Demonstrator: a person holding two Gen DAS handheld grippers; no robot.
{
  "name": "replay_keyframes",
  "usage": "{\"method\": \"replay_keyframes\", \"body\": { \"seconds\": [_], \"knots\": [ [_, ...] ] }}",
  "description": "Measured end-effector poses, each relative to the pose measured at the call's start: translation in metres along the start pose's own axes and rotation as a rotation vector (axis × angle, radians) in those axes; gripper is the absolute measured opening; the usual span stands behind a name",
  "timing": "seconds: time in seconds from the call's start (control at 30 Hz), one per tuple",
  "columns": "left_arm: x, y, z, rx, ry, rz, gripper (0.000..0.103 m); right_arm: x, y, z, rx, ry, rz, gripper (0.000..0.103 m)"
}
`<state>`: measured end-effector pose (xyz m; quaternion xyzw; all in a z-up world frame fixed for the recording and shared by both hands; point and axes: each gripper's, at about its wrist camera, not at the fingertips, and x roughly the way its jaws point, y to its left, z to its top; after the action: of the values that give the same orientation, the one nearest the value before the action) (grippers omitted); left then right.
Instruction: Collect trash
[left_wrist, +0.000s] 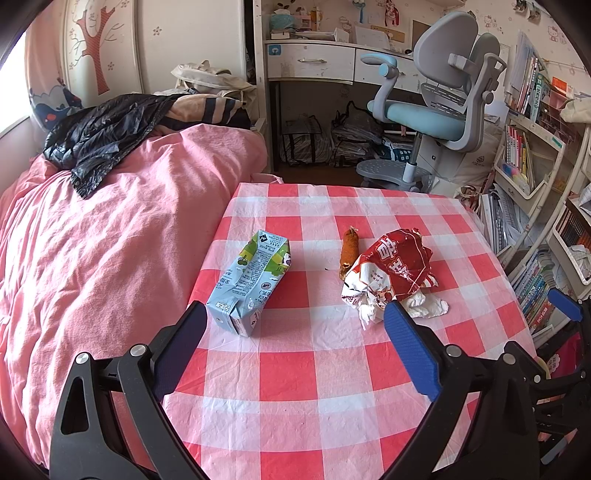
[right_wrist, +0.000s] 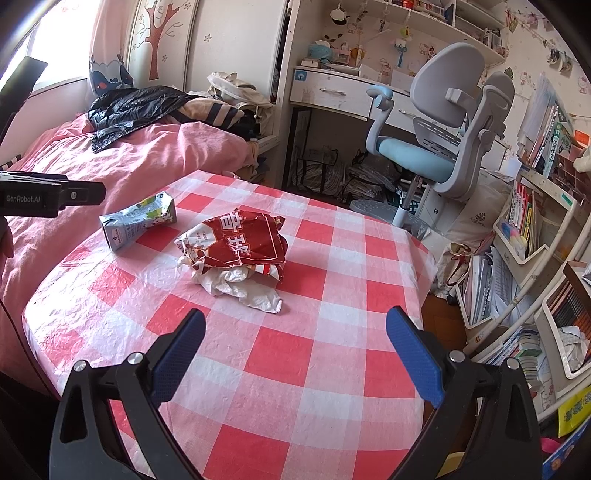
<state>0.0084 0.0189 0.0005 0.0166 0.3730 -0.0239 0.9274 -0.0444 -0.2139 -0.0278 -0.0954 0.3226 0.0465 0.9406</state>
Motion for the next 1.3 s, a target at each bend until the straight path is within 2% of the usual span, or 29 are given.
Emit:
{"method": "replay_keyframes", "body": {
  "seconds": [1.3],
  "knots": [
    [-0.0026, 0.0003, 0.0019, 0.008, -0.007, 0.0, 0.093, 0.0002, 0.0013, -0.0004, -0.002, 0.002, -0.001, 0.094]
  ]
}}
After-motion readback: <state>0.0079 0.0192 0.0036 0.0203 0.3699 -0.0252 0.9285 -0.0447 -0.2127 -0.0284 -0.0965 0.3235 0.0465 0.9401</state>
